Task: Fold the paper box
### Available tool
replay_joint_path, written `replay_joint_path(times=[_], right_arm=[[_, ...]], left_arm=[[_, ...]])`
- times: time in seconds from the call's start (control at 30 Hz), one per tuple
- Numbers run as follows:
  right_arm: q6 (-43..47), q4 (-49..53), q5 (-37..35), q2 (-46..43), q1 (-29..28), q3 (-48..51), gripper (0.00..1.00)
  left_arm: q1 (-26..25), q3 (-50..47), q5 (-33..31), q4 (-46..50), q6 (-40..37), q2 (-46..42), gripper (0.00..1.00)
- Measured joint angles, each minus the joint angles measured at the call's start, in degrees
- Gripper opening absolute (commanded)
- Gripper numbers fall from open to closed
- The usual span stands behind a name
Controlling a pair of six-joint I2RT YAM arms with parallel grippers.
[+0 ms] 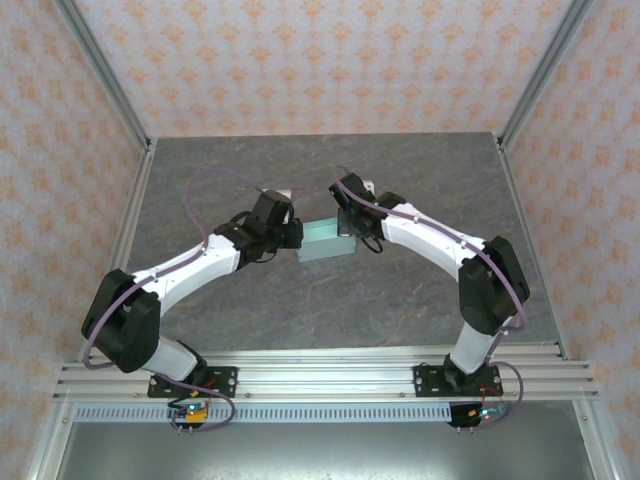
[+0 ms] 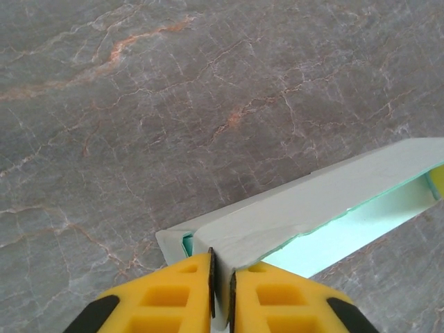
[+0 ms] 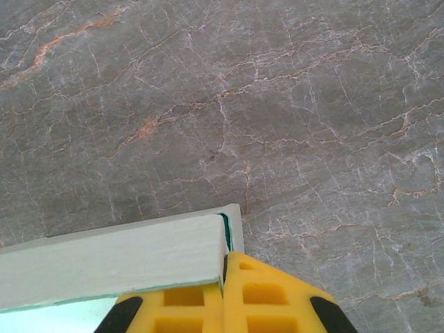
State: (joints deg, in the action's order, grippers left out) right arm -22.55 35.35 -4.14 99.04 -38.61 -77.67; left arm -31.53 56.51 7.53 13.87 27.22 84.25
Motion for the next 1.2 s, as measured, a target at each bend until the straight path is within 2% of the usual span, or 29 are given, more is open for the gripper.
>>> replay_joint_path(times=[0.13,0.77,1.2], right_arm=[[0.0,-0.1,-0.4,0.0,0.0,0.1,0.04],[-1.3,-1.1,-1.1,-0.5,0.0,1.2,0.04],[-1.5,-2.2,-1.4,-1.3,-0.3,2.4,0.04]], left_arm=[[-0.6,-0.1,-0.6,0.0,0.9,0.0,0.17],[-1.0,-0.9,-1.0,-1.8,12.0,0.0,0.11],[-2.6,-2.8,-5.1,-4.3,10.7,-0.4,0.10]])
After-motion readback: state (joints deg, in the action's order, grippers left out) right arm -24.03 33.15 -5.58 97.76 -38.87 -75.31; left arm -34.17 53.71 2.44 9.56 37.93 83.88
